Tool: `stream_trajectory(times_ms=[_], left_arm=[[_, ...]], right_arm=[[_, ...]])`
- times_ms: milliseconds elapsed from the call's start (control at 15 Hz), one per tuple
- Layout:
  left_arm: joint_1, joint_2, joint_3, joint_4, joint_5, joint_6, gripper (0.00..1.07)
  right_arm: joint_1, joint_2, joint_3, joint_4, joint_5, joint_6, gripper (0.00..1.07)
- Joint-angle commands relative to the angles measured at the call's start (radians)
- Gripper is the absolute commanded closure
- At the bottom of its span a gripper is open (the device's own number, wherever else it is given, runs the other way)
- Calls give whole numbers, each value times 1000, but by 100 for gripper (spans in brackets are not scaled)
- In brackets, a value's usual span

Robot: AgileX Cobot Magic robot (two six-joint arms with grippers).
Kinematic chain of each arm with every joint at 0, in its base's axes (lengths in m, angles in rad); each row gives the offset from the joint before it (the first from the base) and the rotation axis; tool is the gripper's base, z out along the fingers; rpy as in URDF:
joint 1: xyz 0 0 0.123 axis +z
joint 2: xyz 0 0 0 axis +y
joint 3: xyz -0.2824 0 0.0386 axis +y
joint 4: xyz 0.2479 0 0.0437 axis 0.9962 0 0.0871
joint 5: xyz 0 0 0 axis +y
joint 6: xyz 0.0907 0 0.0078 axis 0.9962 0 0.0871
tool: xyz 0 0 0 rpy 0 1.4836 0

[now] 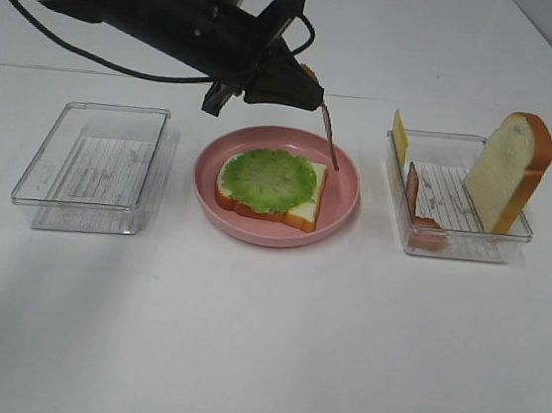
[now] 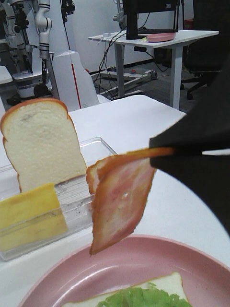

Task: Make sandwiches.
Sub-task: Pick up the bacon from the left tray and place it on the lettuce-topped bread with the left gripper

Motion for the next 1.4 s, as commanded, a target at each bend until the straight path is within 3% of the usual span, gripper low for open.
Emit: stream_trajectory(times_ms=[67,200,533,1133,1400], left_arm=[[-4,27,-2,-21,-8,37,107],[16,61,-2,-10,-9,78,107],[51,80,-2,-3,-31,78,107],[98,80,-2,262,-12,37,107],[98,80,-2,302,-85,35,107]], right_arm=[[-7,-14,1,0,-9,-13,22],[-7,-14,1,0,-9,-13,22],[-7,-14,1,0,-9,-13,22],[-7,-14,1,0,-9,-13,22],[-7,-14,1,0,-9,-13,22]])
